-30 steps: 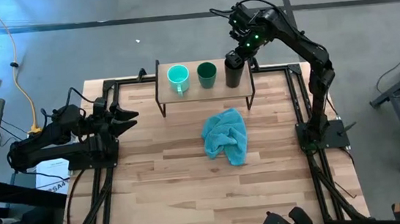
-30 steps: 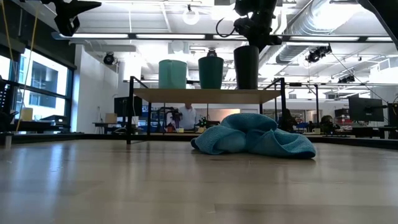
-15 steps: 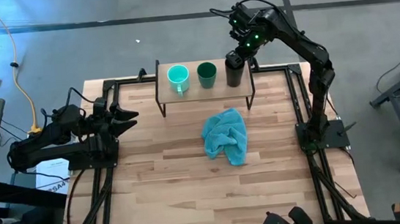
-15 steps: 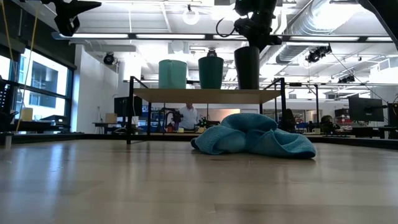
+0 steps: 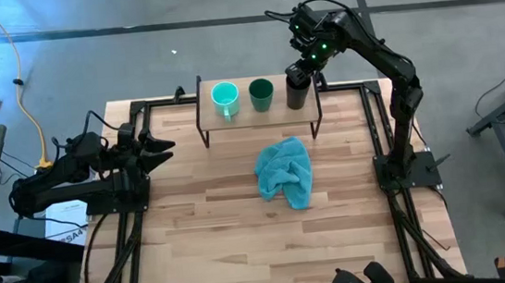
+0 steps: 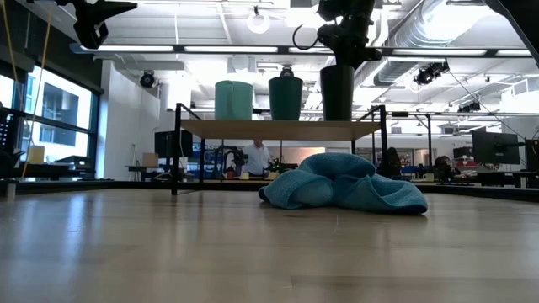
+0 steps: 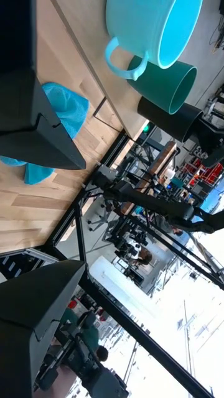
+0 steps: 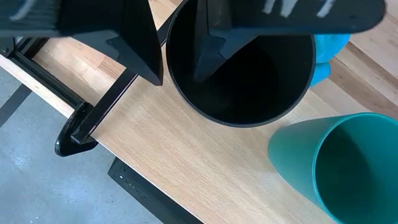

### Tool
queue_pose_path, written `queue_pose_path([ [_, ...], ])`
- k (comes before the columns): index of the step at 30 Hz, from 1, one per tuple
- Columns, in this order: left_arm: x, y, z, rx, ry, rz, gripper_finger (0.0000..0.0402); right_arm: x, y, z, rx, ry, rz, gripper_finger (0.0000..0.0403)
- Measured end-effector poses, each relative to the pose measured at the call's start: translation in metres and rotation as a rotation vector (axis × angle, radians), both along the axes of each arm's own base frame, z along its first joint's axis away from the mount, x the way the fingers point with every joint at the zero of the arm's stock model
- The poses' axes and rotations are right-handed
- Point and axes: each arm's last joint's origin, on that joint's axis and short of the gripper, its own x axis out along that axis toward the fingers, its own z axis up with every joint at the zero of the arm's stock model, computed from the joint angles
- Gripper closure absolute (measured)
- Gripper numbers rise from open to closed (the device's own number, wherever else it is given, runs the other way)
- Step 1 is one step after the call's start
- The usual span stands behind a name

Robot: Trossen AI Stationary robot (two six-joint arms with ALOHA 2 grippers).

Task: Stack small to large cups/mugs on shelf
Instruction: Put the black cup on the shelf

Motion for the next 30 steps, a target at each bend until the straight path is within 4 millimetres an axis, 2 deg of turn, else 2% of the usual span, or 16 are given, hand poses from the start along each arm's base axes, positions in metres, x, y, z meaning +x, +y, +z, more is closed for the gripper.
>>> queue_pose_path([
  [30, 0.0, 0.0, 0.0001, 0.0, 0.0, 0.0, 0.0163, 0.0011, 0.0009, 0.0002, 0.03, -0.03, 0.038, 0.0322],
])
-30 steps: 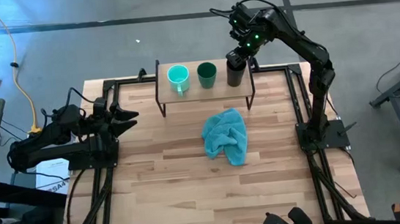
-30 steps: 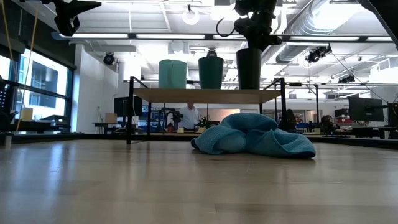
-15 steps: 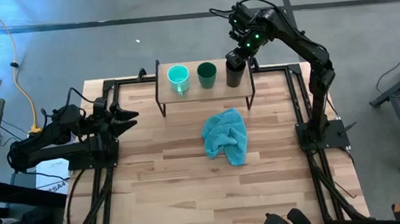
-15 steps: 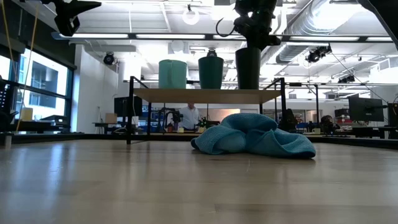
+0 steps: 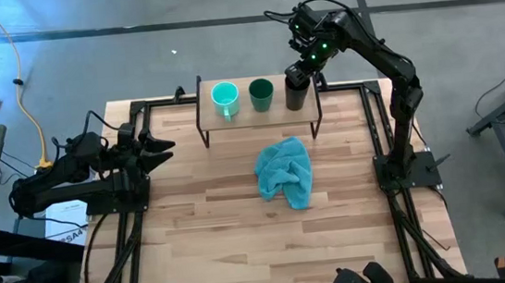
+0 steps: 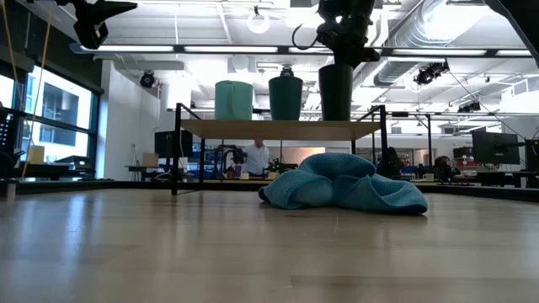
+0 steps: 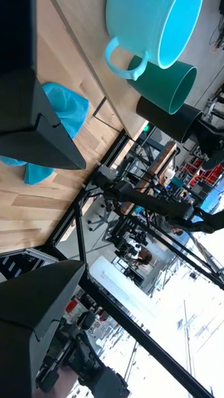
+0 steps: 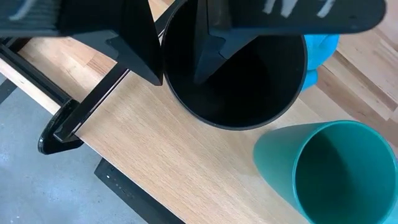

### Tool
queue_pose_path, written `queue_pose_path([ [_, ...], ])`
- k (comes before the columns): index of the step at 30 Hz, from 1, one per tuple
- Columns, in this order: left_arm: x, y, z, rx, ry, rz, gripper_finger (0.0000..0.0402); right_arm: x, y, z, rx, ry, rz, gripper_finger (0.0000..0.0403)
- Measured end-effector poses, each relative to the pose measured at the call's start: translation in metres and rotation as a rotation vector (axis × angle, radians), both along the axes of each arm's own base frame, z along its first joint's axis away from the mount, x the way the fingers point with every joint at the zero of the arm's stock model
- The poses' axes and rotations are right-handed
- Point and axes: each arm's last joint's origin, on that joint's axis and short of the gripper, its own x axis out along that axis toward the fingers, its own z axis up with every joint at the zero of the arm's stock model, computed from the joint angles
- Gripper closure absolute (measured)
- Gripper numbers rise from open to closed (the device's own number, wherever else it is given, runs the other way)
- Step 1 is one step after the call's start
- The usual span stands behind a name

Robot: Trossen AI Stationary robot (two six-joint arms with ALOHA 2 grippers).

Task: Stack small to large cups/mugs on shelf
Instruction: Put the black cup on the shelf

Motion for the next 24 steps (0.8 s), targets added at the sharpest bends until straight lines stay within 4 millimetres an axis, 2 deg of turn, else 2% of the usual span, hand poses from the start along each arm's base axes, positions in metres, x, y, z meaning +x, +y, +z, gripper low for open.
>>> queue_pose_path([
  [24, 0.0, 0.0, -0.0001, 0.0, 0.0, 0.0, 0.0163, -0.0002, -0.0002, 0.0, -0.015, 0.01, 0.032, 0.0322],
])
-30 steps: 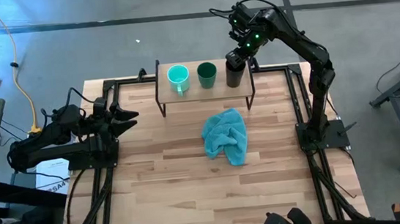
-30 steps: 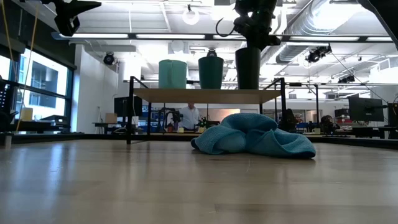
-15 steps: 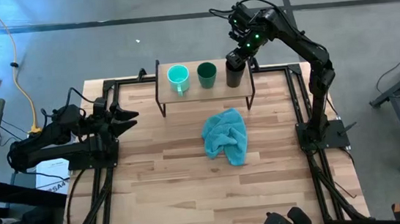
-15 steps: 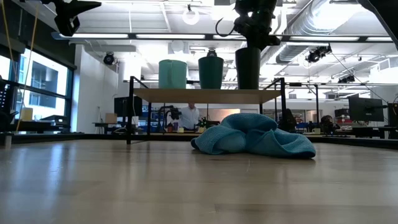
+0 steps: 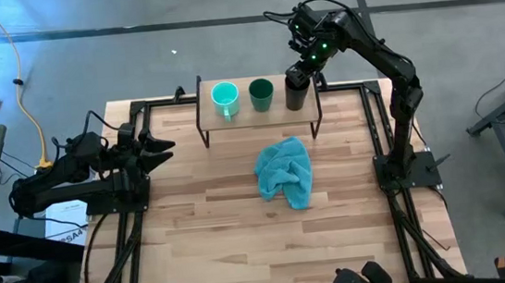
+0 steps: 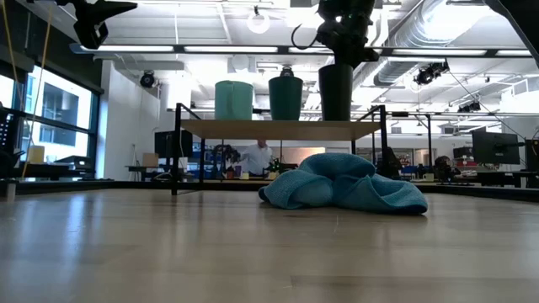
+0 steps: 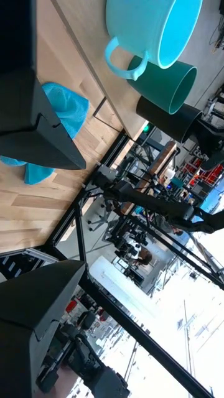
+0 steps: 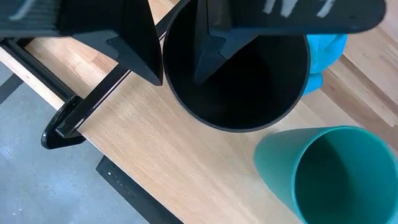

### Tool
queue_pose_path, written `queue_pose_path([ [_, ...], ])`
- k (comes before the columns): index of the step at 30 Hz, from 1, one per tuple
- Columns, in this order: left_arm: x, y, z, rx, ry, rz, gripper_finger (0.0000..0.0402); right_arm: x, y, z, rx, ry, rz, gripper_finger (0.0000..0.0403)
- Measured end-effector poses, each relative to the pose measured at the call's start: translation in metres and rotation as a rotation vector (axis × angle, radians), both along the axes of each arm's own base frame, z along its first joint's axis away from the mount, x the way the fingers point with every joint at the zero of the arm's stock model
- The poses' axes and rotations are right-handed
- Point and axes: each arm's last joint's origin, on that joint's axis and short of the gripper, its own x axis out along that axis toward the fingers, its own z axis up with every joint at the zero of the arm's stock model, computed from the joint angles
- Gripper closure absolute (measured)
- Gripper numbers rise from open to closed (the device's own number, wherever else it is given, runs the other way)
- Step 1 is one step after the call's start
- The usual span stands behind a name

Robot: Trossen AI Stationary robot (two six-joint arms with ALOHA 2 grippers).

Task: Stack small to large cups/mugs on shelf
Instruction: Put the black cup on the shelf

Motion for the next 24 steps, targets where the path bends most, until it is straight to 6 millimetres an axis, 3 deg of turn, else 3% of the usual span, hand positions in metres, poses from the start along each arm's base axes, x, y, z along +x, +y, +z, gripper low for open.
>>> queue_pose_path([
  [4, 0.0, 0.0, 0.0001, 0.0, 0.0, 0.0, 0.0163, 0.0003, 0.0004, 0.0, 0.007, -0.007, 0.017, 0.0309],
  [14, 0.0, 0.0, 0.0001, 0.0, 0.0, 0.0, 0.0163, 0.0, 0.0, 0.0, 0.002, -0.001, -0.008, 0.0233],
  [24, 0.0, 0.0, 0.0, 0.0, 0.0, 0.0, 0.0163, -0.0025, 0.0021, 0.0017, 0.014, 0.01, -0.012, 0.0221],
])
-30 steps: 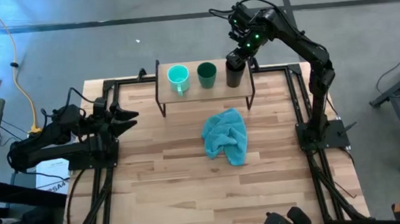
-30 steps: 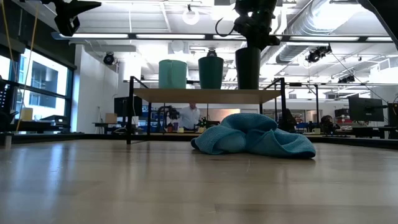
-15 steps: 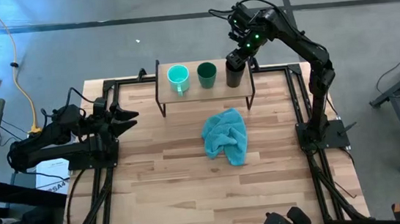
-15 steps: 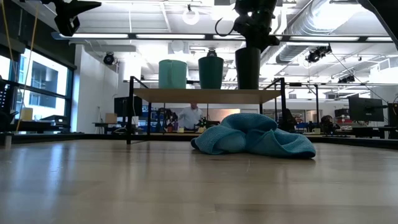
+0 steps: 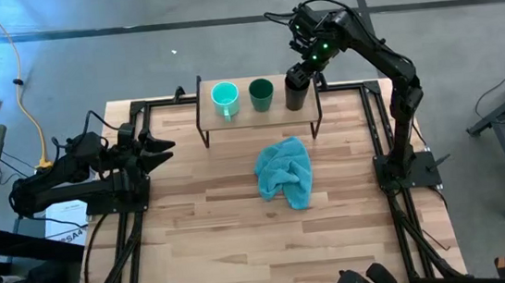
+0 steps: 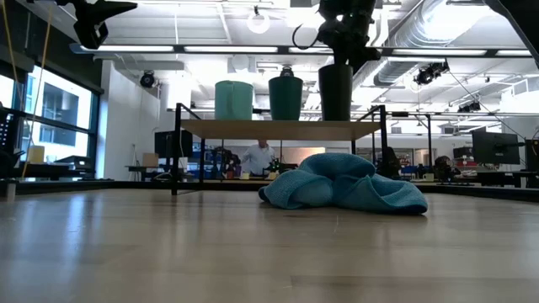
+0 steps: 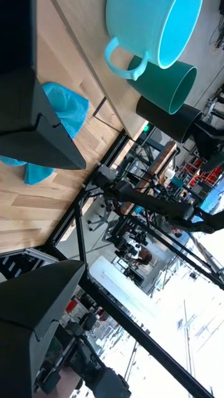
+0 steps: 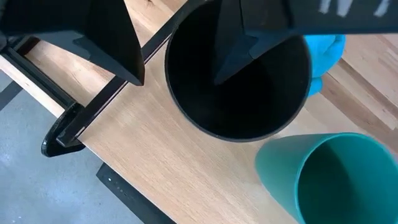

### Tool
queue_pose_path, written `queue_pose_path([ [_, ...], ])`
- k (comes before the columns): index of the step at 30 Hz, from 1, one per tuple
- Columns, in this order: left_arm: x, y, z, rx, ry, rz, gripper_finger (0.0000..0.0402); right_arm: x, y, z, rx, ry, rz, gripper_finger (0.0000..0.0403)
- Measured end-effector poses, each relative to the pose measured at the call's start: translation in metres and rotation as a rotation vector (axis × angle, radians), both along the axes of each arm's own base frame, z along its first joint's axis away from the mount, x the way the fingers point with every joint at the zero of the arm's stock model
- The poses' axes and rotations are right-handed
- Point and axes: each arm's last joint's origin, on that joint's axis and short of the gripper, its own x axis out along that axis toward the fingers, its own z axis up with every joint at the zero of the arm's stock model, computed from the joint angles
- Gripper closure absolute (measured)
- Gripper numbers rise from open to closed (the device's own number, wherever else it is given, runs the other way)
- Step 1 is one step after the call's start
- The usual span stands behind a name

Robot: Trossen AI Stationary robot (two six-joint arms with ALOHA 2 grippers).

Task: Stack small to large cups/mugs on shelf
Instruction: Put the black cup on the shelf, then return to Home Position

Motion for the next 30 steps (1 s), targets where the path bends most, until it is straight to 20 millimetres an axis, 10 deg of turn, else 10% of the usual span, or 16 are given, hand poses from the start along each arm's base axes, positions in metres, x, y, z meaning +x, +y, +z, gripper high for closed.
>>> queue_pose_path([
  [30, 0.0, 0.0, 0.002, -0.016, -0.021, 0.011, 0.0163, -0.092, 0.083, 0.115, -0.358, -0.335, 0.176, 0.0221],
])
